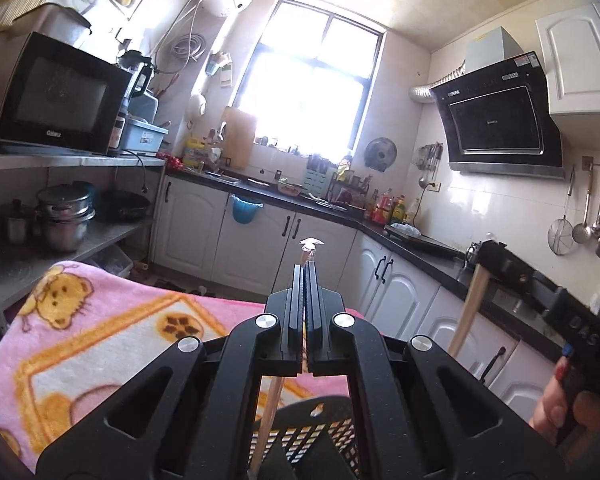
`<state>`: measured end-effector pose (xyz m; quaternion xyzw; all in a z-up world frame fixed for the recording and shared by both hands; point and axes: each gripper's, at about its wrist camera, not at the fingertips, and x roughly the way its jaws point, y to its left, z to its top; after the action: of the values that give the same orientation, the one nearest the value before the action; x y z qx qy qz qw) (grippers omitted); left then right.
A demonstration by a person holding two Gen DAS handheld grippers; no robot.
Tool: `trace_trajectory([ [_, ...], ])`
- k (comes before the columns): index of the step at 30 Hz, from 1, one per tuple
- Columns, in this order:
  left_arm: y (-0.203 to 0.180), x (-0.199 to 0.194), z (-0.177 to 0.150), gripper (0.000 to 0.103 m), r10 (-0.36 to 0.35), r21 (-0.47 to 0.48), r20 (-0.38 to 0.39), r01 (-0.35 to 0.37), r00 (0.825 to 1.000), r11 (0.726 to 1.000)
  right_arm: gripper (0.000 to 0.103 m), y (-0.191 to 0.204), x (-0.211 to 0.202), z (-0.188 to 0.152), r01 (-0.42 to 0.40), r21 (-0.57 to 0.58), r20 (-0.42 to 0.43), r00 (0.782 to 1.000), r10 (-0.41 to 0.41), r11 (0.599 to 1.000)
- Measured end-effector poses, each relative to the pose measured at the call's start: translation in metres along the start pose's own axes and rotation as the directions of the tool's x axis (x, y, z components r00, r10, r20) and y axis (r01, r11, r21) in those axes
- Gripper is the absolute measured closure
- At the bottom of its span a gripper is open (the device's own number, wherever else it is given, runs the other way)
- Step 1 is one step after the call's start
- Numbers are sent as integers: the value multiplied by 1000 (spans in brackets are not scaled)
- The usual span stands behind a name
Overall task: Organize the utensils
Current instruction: 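Lower the chopsticks into the basket and open both tools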
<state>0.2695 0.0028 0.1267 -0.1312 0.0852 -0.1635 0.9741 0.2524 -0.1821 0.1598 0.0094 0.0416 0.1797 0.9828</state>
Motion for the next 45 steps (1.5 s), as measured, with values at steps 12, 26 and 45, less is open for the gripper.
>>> trace_trajectory([
  [12,11,-4,-27,103,-12,-35,-56,10,998,999,85,-13,7,-37,45,110,-80,996,-36,993],
  [26,12,-17,-43,90,54,-14,-124,-56,991,998,63,-32,-30,-79,166,158,-232,965,-127,973],
  [45,17,-64,-56,21,144,-54,-178,-156,973,986,43,-30,-61,-92,170,169,-293,949,-116,971],
])
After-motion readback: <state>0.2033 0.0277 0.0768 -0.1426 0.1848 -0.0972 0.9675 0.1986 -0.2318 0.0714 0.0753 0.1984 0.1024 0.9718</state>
